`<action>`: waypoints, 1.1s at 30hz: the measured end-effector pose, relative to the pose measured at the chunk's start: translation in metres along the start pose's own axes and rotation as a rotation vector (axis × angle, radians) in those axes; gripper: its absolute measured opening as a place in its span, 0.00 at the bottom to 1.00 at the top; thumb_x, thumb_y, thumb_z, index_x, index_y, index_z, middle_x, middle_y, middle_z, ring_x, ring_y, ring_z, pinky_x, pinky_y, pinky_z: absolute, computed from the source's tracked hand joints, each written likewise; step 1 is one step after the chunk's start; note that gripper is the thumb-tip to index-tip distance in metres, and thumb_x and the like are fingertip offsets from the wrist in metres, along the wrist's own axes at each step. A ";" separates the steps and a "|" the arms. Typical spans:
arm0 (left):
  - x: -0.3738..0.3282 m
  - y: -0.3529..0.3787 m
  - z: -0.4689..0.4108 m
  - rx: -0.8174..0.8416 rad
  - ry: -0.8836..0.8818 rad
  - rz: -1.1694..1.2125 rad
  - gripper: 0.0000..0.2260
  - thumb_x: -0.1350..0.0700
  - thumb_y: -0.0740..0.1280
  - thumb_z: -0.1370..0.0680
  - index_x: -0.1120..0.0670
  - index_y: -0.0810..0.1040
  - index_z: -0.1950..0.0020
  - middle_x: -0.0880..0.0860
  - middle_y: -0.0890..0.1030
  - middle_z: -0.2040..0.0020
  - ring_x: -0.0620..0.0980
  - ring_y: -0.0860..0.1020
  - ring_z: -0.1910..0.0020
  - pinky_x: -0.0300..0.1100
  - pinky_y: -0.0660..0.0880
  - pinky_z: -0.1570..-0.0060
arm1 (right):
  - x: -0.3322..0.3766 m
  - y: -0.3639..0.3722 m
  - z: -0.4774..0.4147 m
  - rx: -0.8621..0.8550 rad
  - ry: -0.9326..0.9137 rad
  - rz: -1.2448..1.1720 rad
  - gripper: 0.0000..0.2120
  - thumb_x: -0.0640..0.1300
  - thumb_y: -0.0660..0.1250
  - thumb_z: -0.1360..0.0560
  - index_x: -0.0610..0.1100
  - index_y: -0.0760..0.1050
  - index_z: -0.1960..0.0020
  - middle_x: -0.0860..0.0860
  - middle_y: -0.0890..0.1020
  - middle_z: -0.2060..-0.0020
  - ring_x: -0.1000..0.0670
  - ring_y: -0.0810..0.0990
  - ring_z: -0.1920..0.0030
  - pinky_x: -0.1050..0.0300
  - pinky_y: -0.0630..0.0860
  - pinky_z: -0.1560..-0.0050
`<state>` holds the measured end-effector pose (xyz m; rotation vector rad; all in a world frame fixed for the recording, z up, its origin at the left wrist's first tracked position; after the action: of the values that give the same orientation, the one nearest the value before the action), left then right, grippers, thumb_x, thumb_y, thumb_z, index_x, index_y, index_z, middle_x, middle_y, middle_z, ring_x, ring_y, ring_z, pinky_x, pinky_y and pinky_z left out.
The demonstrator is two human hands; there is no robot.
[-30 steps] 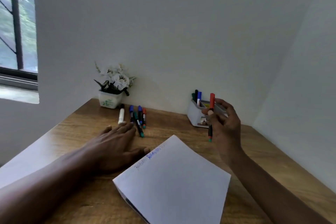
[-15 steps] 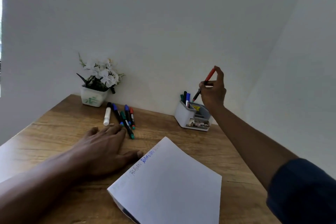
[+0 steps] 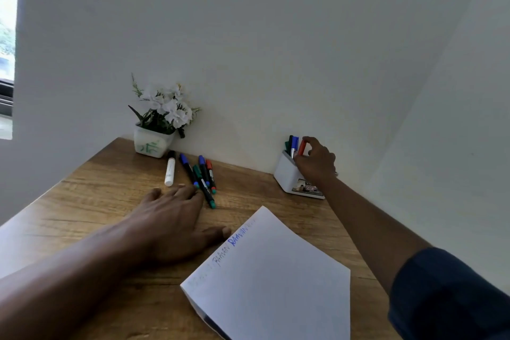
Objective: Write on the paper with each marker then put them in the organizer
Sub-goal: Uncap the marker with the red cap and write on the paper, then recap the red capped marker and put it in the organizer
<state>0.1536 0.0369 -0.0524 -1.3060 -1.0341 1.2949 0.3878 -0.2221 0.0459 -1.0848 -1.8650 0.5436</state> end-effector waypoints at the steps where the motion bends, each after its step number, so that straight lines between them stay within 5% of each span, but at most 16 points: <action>1: 0.000 0.000 0.000 0.001 0.000 0.001 0.45 0.24 0.48 0.27 0.50 0.47 0.17 0.50 0.48 0.17 0.49 0.49 0.18 0.56 0.48 0.20 | -0.002 0.001 0.000 0.035 0.008 0.012 0.27 0.50 0.67 0.25 0.56 0.68 0.26 0.42 0.78 0.38 0.38 0.71 0.33 0.43 0.70 0.35; 3: -0.001 0.000 0.001 0.003 -0.001 0.003 0.45 0.24 0.48 0.26 0.50 0.47 0.17 0.50 0.48 0.17 0.49 0.48 0.18 0.55 0.47 0.20 | 0.002 -0.004 0.002 0.044 -0.021 0.062 0.28 0.52 0.65 0.23 0.56 0.66 0.24 0.41 0.76 0.35 0.38 0.70 0.32 0.41 0.70 0.34; 8: -0.001 0.000 0.001 0.002 -0.011 0.017 0.45 0.24 0.49 0.26 0.50 0.46 0.17 0.51 0.47 0.17 0.50 0.47 0.18 0.54 0.46 0.20 | 0.065 -0.049 0.048 -0.338 -0.448 0.162 0.22 0.45 0.65 0.24 0.49 0.71 0.30 0.46 0.78 0.43 0.43 0.75 0.40 0.44 0.70 0.42; 11: 0.000 0.001 0.000 0.002 -0.015 0.021 0.45 0.24 0.49 0.26 0.50 0.46 0.17 0.50 0.47 0.17 0.49 0.46 0.18 0.55 0.45 0.20 | 0.102 -0.036 0.075 -0.210 -0.639 -0.017 0.13 0.43 0.66 0.25 0.49 0.77 0.41 0.52 0.80 0.53 0.50 0.78 0.51 0.48 0.77 0.50; 15: 0.001 0.002 -0.003 0.004 -0.021 0.026 0.45 0.24 0.49 0.26 0.50 0.46 0.17 0.51 0.46 0.17 0.50 0.46 0.18 0.55 0.45 0.20 | 0.128 0.022 0.084 0.186 -0.490 -0.146 0.06 0.45 0.69 0.24 0.47 0.82 0.49 0.52 0.85 0.58 0.56 0.82 0.59 0.56 0.80 0.57; 23: 0.000 -0.001 -0.001 -0.012 -0.017 0.037 0.45 0.25 0.51 0.25 0.51 0.48 0.17 0.52 0.46 0.17 0.51 0.46 0.18 0.57 0.45 0.20 | 0.155 0.107 0.082 0.651 -0.046 -0.128 0.12 0.39 0.75 0.28 0.37 0.81 0.46 0.40 0.85 0.54 0.43 0.87 0.56 0.51 0.85 0.56; 28: 0.003 0.001 -0.005 -0.033 -0.009 0.049 0.45 0.24 0.52 0.26 0.51 0.49 0.17 0.53 0.47 0.17 0.52 0.46 0.18 0.59 0.46 0.21 | 0.161 0.128 0.076 0.650 -0.022 0.002 0.14 0.42 0.77 0.31 0.36 0.81 0.49 0.38 0.86 0.56 0.40 0.88 0.57 0.41 0.85 0.54; 33: 0.004 0.001 -0.007 -0.056 0.008 0.076 0.44 0.25 0.53 0.25 0.52 0.51 0.18 0.54 0.48 0.17 0.52 0.47 0.18 0.60 0.46 0.21 | 0.160 0.122 0.071 0.541 -0.052 0.075 0.18 0.46 0.76 0.34 0.37 0.78 0.49 0.40 0.83 0.54 0.41 0.85 0.55 0.46 0.85 0.53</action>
<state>0.1608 0.0397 -0.0541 -1.4042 -1.0304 1.3246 0.3478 -0.0182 -0.0020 -0.7807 -1.5854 1.0557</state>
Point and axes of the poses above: each hand's wrist, its own z-axis away from the middle knuckle, its own y-axis out of the palm, x = y × z, the point moved 9 cm from there along -z, towards the middle knuckle
